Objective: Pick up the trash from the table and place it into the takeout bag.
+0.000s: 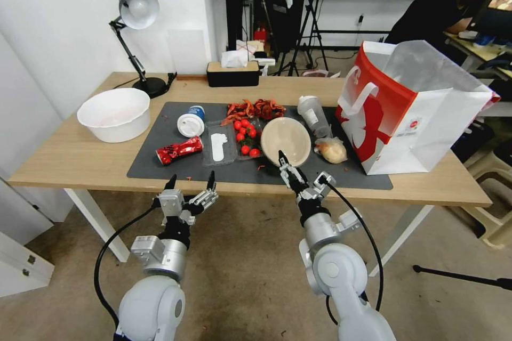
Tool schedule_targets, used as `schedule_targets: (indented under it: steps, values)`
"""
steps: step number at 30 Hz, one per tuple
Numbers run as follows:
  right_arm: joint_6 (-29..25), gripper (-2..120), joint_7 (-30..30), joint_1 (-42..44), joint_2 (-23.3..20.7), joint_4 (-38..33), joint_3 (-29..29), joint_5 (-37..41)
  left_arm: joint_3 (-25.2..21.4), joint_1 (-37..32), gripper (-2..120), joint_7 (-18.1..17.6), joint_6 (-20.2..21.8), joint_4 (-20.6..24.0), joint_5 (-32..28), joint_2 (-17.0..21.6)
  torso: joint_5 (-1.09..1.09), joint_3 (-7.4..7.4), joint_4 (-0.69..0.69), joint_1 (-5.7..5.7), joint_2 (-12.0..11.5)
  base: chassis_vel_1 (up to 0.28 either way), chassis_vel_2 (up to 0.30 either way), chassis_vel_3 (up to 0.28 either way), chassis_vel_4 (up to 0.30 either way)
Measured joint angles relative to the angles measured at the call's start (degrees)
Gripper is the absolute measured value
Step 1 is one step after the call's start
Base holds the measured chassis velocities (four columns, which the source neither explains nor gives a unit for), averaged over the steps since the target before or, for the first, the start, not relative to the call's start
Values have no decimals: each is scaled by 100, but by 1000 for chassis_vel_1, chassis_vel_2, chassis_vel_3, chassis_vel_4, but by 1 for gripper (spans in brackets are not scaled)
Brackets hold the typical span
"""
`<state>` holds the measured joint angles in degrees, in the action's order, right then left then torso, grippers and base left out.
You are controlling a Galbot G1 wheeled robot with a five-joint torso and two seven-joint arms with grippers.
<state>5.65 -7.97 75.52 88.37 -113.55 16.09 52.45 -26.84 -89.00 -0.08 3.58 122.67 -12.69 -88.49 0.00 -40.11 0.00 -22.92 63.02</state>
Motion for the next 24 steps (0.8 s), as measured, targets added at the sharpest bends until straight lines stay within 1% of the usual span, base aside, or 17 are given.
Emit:
schedule_targets:
  steps: [1,2,4,5,8,9,11,12,13,14,16,17,21,24]
  values:
    - [0,75,0,0,0,0,0,0,0,0,100,0,0,0,0,0,0,0,0,0,0,0,0,0,0]
    - [5,71,-11,-5,9,8,-11,-1,-3,0,100,0,-16,-5,0,2,0,0,0,0,0,0,0,0,0]
    - [19,60,-32,-8,32,28,-37,-17,-9,-5,100,0,-59,-24,-1,4,0,0,0,0,0,0,0,0,0]
    - [19,60,-32,-8,32,28,-37,-17,-9,-5,100,0,-59,-24,-1,4,0,0,0,0,0,0,0,0,0]
    - [19,45,-56,17,53,38,-42,-36,-11,-14,100,0,-109,-50,-1,5,0,0,0,0,0,0,0,0,0]
    - [19,45,-56,17,53,38,-42,-36,-11,-14,100,0,-109,-50,-1,5,0,0,0,0,0,0,0,0,0]
    - [12,38,-52,49,54,38,-36,-45,-11,-20,100,0,-130,-62,2,5,0,0,0,0,0,0,0,0,0]
    - [-4,32,-41,78,54,37,-24,-47,-10,-23,100,0,-145,-71,8,4,0,0,0,0,0,0,0,0,0]
    - [-4,32,-41,78,54,37,-24,-47,-10,-23,100,0,-145,-71,8,4,0,0,0,0,0,0,0,0,0]
    - [-10,28,-36,86,53,37,-20,-48,-9,-23,100,0,-153,-76,11,3,0,0,0,0,0,0,0,0,0]
    - [-33,18,-22,120,52,30,-5,-50,-2,-24,100,-1,-174,-93,23,-2,0,0,0,0,0,0,0,0,0]
    - [-33,18,-22,120,52,30,-5,-50,-2,-24,100,-1,-174,-93,23,-2,0,0,0,0,0,0,0,0,0]
    - [-99,0,21,174,58,10,4,-65,10,-13,100,-2,-206,-124,43,-6,0,0,0,0,0,0,0,0,0]
    - [-174,0,91,213,60,4,4,-87,8,-13,100,-3,-229,-142,49,-4,0,0,0,0,0,0,0,0,0]
